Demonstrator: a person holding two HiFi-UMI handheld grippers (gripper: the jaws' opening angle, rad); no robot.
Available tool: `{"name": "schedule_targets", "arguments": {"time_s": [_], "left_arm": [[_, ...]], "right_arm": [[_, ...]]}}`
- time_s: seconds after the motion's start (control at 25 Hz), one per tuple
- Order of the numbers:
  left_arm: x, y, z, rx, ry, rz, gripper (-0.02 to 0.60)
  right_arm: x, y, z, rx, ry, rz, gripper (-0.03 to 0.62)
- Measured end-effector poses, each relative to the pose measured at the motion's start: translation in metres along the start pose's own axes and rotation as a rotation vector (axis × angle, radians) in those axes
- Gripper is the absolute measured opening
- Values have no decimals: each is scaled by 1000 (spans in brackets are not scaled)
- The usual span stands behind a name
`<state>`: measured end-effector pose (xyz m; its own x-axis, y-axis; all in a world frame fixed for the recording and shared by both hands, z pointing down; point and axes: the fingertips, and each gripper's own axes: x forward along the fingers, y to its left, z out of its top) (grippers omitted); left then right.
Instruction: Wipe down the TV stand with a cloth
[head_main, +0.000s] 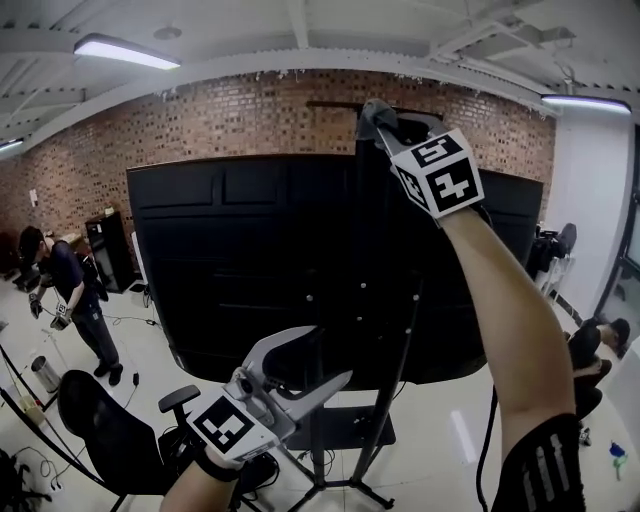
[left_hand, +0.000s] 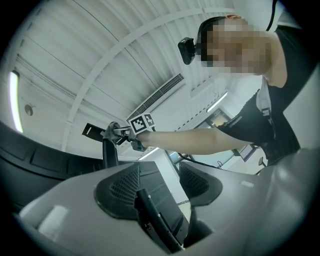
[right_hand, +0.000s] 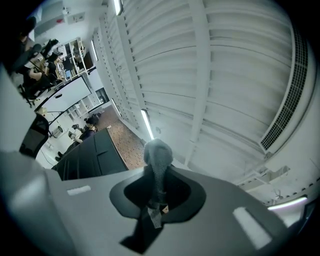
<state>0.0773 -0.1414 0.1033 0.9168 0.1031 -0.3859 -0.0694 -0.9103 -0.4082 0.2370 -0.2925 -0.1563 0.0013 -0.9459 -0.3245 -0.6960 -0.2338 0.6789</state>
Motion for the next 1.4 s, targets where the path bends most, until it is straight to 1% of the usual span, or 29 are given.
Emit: {"name": "schedule_targets", "arguments": {"time_s": [0.08, 0.24, 0.4, 0.52, 0.76, 0.88, 1.28, 1.4], "left_arm": [[4, -1, -2, 6, 1, 2, 272], [13, -1, -7, -10, 7, 12, 272], [12, -2, -10, 6, 14, 27, 272], [12, -5, -14, 16, 22, 31, 272], [7, -10, -26, -10, 40, 39, 272], [4, -15, -31, -29, 45, 40, 272], [-12, -25, -46, -77, 73, 48, 268], [-17, -27, -50, -86, 87, 53, 268]], "right_arm": [[8, -3, -2, -12, 13, 0, 35], [24, -8, -14, -39, 77, 9, 35], [26, 1, -25, -36, 75, 28, 34], [19, 13, -36, -53, 79, 43, 34], [5, 51, -62, -86, 88, 83, 34], [-6, 67, -79, -76, 99, 112, 34], [-37, 148, -153, -122, 198, 240, 34], [-45, 165, -171, -176, 232, 259, 34]]}}
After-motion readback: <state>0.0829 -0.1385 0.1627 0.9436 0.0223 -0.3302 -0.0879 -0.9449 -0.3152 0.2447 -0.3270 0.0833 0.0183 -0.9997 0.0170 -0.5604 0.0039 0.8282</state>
